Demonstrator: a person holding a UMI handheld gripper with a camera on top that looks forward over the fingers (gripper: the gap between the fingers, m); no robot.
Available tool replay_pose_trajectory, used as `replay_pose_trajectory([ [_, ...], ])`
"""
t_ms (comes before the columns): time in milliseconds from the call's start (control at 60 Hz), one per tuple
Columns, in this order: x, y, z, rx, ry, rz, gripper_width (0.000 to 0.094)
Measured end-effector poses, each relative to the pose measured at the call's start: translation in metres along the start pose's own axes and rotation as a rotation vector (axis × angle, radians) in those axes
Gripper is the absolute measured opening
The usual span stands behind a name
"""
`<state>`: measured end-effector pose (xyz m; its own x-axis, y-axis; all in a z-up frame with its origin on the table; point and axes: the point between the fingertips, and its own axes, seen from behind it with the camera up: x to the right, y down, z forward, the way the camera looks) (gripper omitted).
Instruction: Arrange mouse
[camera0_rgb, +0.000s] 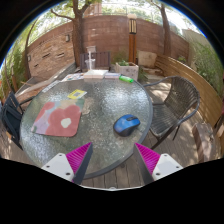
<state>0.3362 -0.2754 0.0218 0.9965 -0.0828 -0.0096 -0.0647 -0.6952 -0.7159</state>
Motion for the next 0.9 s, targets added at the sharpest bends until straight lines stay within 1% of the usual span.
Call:
replay_pose_trajectory([
  [67,0.009,-0.015,0.033,0.005,0.002,0.021,0.0843],
  [83,0.012,-0.026,0.042,0.006,0.002,0.021,0.0845],
  [100,0.018,-0.014,0.036,0.008,0.001,0.02,0.0844],
  [183,0.02,-0.03,0.069,0.002,-0.01,0.024,0.084],
  [217,0.022,-0.028,0.071,0.001,-0.012,0.035,0.0846],
  [317,0.027,-0.044,0.09,0.006,-0.003,0.051,0.0837],
  [383,0.023,-0.056,0.098,0.02,-0.012,0.063,0.0813],
  [450,0.02,-0.064,0.109,0.022,-0.008,0.066,0.0754],
  [483,0.02,-0.067,0.112,0.021,0.0,0.065,0.0708],
  [517,0.02,-0.067,0.118,0.017,0.013,0.055,0.064],
  [550,0.023,-0.068,0.123,0.014,0.039,0.038,0.0548],
  [567,0.024,-0.068,0.124,0.012,0.049,0.027,0.0532],
  [633,0.025,-0.071,0.124,0.024,0.061,-0.015,0.0501],
  [800,0.028,-0.071,0.12,0.012,0.116,-0.078,0.0375],
  [850,0.029,-0.071,0.117,-0.001,0.142,-0.08,0.036],
  [867,0.03,-0.073,0.115,0.001,0.154,-0.075,0.0343],
  [900,0.032,-0.083,0.109,0.018,0.176,-0.059,0.0342],
])
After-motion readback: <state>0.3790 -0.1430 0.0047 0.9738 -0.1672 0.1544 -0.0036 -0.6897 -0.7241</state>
